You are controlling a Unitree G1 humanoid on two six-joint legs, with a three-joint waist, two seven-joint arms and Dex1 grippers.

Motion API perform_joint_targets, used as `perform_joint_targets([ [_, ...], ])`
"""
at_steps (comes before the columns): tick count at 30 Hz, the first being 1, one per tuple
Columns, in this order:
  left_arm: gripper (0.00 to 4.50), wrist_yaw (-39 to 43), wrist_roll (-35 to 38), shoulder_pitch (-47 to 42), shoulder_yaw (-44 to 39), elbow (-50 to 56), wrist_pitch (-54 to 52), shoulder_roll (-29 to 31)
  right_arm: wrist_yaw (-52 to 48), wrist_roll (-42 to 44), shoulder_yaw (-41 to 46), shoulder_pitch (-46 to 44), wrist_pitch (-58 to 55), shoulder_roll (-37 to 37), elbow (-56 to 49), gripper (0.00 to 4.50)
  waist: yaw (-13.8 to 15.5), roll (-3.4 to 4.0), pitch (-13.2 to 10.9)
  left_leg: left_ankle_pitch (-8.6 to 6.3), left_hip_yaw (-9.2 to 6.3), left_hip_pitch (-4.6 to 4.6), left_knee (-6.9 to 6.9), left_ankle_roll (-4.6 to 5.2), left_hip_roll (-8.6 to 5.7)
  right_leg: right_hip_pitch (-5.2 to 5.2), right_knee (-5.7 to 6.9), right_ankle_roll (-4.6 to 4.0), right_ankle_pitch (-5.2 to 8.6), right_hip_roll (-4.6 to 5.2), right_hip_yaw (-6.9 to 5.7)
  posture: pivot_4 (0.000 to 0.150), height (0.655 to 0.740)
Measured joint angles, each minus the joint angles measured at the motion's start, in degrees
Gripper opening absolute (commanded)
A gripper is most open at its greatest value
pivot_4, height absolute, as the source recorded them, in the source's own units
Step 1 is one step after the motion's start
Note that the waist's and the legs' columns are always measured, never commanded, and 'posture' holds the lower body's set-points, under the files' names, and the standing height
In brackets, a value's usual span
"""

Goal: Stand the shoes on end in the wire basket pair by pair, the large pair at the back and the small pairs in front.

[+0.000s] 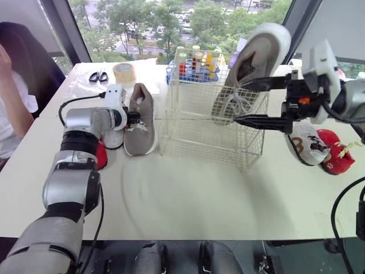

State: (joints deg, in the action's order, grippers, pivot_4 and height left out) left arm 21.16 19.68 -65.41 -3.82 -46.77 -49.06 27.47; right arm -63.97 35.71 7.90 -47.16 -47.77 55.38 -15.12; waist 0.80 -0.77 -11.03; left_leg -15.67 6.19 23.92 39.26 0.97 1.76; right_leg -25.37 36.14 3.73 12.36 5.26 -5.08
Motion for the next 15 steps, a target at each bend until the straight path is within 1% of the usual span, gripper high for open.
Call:
perform_joint_targets([
  [3,0.45,-0.83,0.26,0.00,-2.52,2.26,0.08,-0.14,2.14,0.72,1.77,2.37,-0.67,-0.03,-1.19,4.50,-0.08,-0.11,-0.07,0.01,-0.04,0.17,0.01,-0.02,0.02,-0.14,0.01,0.00,0.00,-0.01,-0.04,0.150,0.7400],
  [5,0.45,-2.21,1.94,-0.50,-6.23,7.15,0.05,-0.20,3.63,1.43,2.32,3.99,-1.02,-0.18,-2.19,4.50,-0.08,-0.29,-0.18,0.03,-0.10,0.34,0.02,-0.04,0.04,-0.26,0.01,0.01,-0.01,-0.01,-0.08,0.150,0.7400],
  [10,0.45,-5.35,5.48,-6.49,-13.04,20.11,1.53,-0.21,6.21,2.33,2.46,4.41,-1.34,-0.35,-2.97,4.50,-0.06,-0.31,-0.19,0.03,-0.06,0.48,0.05,-0.04,0.01,-0.36,-0.02,0.08,-0.05,0.01,-0.10,0.150,0.7400],
  [13,0.45,-5.09,6.87,-9.78,-15.43,24.05,7.27,-0.90,7.01,2.80,2.46,4.41,-1.22,-0.35,-3.14,4.50,-0.06,-0.31,-0.18,0.03,-0.03,0.47,0.05,-0.04,0.01,-0.36,-0.05,0.08,-0.05,0.01,-0.10,0.150,0.7400],
  [15,0.45,-3.52,7.10,-11.53,-16.11,25.35,13.98,-2.45,7.47,2.82,2.46,4.40,-0.65,-0.37,-3.12,4.50,0.08,-0.31,-0.19,0.04,-0.04,0.46,0.08,-0.05,0.00,-0.33,-0.03,0.08,-0.05,0.00,-0.11,0.150,0.7400],
])
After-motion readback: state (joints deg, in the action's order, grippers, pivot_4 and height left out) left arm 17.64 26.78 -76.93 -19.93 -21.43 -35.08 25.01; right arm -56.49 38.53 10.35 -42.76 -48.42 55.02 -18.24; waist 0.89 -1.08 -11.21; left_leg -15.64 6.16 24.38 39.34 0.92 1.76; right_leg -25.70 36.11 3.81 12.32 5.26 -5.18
